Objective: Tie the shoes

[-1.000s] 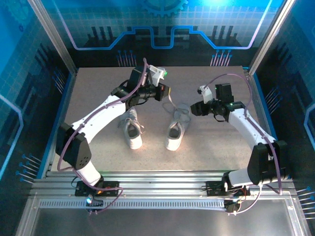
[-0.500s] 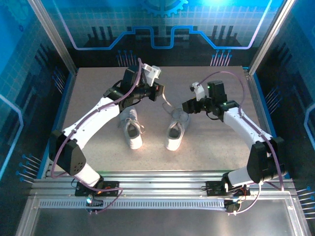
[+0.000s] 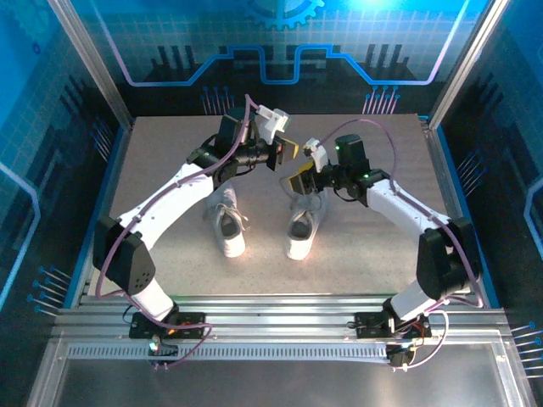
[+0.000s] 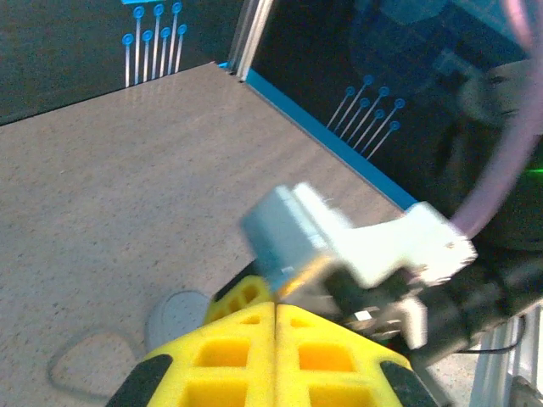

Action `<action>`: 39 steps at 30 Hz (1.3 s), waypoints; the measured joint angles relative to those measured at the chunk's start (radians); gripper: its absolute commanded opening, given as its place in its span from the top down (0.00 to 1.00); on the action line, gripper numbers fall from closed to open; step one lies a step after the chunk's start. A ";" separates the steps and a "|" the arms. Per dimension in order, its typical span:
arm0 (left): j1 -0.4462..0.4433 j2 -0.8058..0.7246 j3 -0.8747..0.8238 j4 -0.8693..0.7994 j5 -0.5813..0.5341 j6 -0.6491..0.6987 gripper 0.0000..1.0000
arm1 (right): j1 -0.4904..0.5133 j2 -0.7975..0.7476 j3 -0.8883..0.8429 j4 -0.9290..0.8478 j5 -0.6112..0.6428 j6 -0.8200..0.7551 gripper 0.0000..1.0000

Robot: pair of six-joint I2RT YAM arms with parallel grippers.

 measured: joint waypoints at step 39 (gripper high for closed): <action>0.087 0.145 0.085 0.224 0.212 -0.098 0.53 | -0.002 -0.053 -0.010 0.065 0.187 0.080 1.00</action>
